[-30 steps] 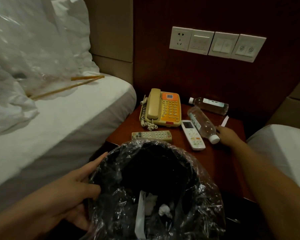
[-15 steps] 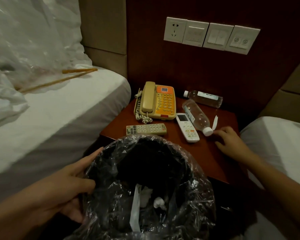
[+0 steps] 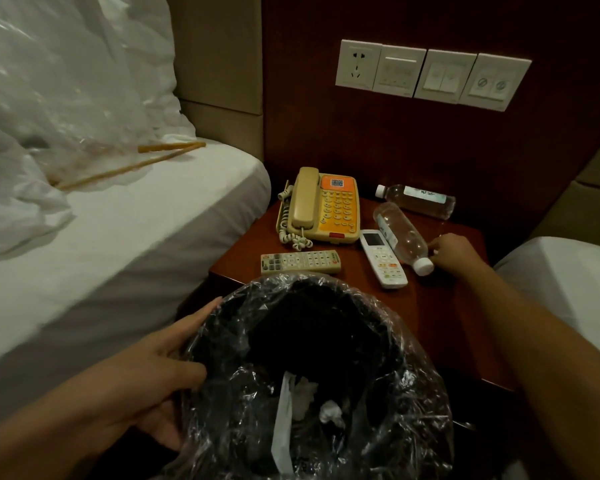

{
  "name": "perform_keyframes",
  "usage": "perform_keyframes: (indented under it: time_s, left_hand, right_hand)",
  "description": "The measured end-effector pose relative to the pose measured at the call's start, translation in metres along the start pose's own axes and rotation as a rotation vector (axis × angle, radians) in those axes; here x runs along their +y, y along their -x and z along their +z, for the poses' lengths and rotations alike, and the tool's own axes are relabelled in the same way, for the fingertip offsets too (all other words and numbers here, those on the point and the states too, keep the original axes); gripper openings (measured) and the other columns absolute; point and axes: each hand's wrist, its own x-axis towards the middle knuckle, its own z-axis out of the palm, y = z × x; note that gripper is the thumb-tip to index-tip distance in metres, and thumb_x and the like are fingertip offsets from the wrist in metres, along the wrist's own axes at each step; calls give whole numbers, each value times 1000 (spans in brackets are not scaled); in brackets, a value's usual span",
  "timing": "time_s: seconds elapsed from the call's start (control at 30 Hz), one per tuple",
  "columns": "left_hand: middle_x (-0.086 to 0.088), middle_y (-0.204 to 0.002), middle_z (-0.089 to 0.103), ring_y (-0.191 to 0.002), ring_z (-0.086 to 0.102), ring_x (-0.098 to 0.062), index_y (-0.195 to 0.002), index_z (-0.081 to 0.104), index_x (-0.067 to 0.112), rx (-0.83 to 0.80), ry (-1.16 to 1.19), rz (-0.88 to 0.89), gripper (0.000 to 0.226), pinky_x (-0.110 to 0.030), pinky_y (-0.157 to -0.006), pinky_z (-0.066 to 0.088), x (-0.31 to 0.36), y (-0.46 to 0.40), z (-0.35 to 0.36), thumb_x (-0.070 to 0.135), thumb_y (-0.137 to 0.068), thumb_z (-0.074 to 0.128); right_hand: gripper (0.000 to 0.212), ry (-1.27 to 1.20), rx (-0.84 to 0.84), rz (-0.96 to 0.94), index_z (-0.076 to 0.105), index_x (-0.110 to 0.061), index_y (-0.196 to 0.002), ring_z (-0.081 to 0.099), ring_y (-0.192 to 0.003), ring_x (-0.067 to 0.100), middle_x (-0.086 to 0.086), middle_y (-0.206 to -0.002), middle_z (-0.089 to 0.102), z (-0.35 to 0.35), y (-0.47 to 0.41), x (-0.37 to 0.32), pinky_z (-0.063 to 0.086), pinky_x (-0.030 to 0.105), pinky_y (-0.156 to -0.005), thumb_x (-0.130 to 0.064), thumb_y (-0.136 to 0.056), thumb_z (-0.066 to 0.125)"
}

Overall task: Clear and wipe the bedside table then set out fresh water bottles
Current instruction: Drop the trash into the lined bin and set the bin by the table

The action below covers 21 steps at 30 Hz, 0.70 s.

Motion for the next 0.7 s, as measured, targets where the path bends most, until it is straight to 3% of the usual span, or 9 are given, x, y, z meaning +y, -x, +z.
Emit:
perform_keyframes:
  time_s: [0.07, 0.17, 0.27, 0.4, 0.53, 0.6, 0.7]
  left_hand:
    - [-7, -116, 68, -48, 61, 7, -118, 51, 54, -11, -9, -2, 80, -8, -42, 47, -1, -1, -1, -18, -84, 48]
    - [-10, -123, 66, -50, 62, 8, -118, 50, 54, -12, -25, 5, 81, -8, -44, 48, -1, -1, 1, -18, -84, 49]
    - [-11, -113, 68, -45, 62, 2, -123, 48, 50, -30, 4, -28, 80, -12, -40, 49, 3, 3, 3, -19, -84, 45]
    - [-15, -91, 75, -42, 64, -27, -123, 47, 58, -126, 77, -164, 85, -35, -34, 53, 7, 8, 1, -17, -84, 43]
    - [-16, -84, 75, -37, 60, -27, -124, 48, 57, -110, 78, -167, 85, -35, -33, 52, 6, 7, -1, -18, -84, 43]
    - [-13, -81, 75, -37, 60, -26, -122, 49, 57, -105, 88, -174, 84, -35, -31, 51, 4, 5, -2, -18, -84, 43]
    - [-14, -85, 76, -42, 63, -30, -121, 49, 58, -100, 84, -188, 84, -37, -34, 53, 1, 4, -3, -17, -84, 44]
  right_hand:
    - [12, -13, 22, 14, 70, -8, -83, 59, -69, 17, 6, -80, 65, 1, 1, 0, 46, 28, -60, -5, -86, 59]
    - [15, -33, 58, 19, 70, -8, -88, 59, -72, 18, 6, -84, 65, 2, 4, 1, 50, 32, -67, -2, -88, 56]
    - [16, -75, 62, 26, 70, -6, -93, 57, -69, 17, 5, -81, 61, 3, 8, 3, 48, 31, -67, -2, -88, 55]
    - [15, -242, 84, 118, 71, -3, -95, 56, -80, 17, 12, -97, 68, 9, 13, 14, 46, 31, -75, 2, -83, 63]
    - [16, -532, 288, 293, 68, -4, -101, 61, -90, 26, 16, -108, 67, -5, 30, 13, 52, 42, -85, -7, -90, 57]
    - [18, -580, 446, 189, 66, -9, -105, 63, -89, 24, 11, -111, 65, -26, 48, -4, 54, 42, -81, -7, -91, 54]
    - [15, -652, 662, -149, 61, -16, -99, 53, -90, 12, 3, -106, 57, -53, 99, -50, 47, 23, -75, -7, -90, 53]
